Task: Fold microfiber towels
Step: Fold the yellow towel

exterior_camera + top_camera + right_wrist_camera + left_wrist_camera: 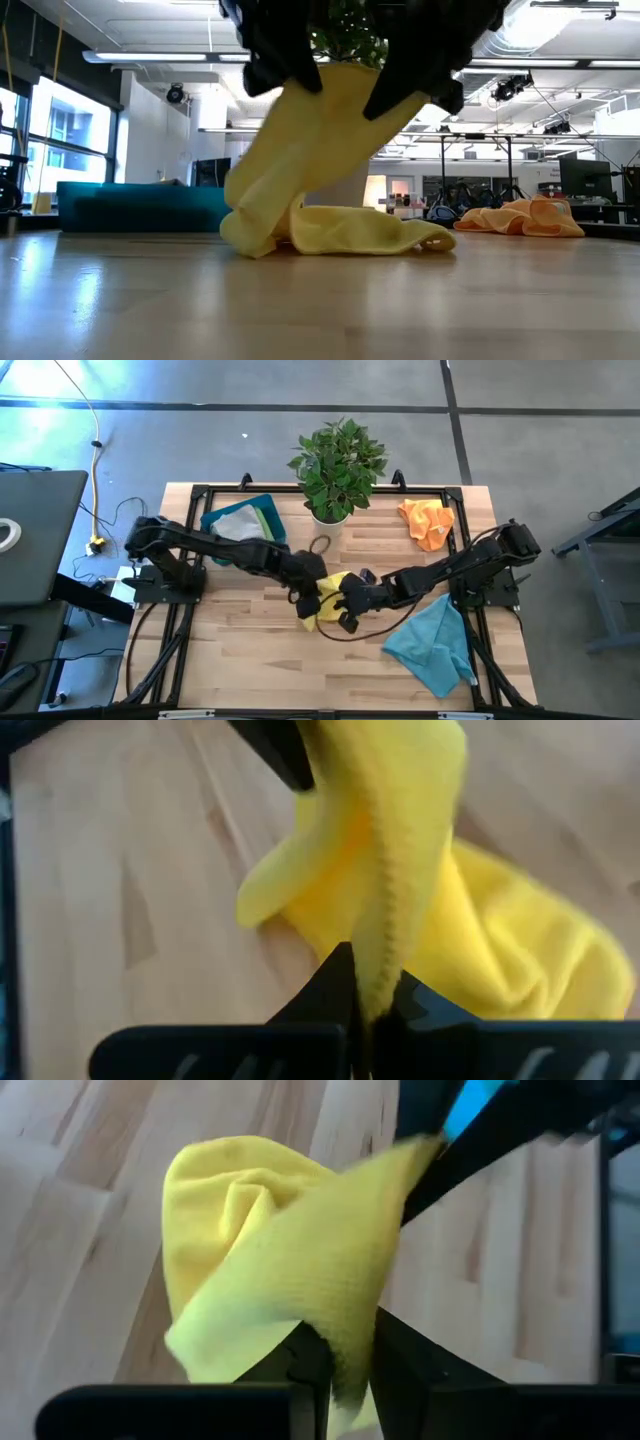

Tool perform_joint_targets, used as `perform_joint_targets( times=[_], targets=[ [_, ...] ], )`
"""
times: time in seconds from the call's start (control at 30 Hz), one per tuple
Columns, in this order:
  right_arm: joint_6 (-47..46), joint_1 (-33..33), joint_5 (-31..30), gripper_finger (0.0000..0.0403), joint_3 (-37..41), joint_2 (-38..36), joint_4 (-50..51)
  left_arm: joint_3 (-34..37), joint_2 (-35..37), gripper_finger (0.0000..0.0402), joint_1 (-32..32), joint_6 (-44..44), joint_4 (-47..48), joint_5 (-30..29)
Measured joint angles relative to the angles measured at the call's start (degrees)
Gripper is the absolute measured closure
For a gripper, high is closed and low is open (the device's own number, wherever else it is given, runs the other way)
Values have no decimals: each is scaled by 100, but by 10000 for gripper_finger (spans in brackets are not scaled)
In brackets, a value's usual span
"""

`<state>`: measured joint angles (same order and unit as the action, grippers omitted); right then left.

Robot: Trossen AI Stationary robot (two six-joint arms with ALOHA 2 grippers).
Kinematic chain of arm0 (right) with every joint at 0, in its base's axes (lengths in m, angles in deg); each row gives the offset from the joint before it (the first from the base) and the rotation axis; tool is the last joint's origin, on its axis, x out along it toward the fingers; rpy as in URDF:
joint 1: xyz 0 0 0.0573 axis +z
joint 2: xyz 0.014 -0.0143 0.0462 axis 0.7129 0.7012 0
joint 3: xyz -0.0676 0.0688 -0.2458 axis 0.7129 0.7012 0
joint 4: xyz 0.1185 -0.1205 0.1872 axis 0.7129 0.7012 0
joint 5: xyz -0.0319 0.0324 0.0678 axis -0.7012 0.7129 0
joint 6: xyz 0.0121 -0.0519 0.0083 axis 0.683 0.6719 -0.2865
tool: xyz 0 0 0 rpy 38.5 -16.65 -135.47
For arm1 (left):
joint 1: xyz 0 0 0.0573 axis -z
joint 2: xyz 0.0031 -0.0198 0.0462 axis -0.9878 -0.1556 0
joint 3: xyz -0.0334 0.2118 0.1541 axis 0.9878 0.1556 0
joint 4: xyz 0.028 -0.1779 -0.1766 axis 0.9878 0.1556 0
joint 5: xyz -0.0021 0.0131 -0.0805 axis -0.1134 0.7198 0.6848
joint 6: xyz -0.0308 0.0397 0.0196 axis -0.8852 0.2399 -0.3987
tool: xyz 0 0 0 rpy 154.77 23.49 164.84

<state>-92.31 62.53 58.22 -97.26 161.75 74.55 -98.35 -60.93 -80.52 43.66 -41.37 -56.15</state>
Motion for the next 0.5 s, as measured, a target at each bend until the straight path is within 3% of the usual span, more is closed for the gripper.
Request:
perform_joint_targets(
  times=[0.17,0.5],
  targets=[
    [-530,-12,612,403,-4,-81,134,0,-446,349,150,374,-291,-158],
    [-738,-15,1561,403,-7,-211,399,2,-944,359,189,597,-707,-426]
  ],
)
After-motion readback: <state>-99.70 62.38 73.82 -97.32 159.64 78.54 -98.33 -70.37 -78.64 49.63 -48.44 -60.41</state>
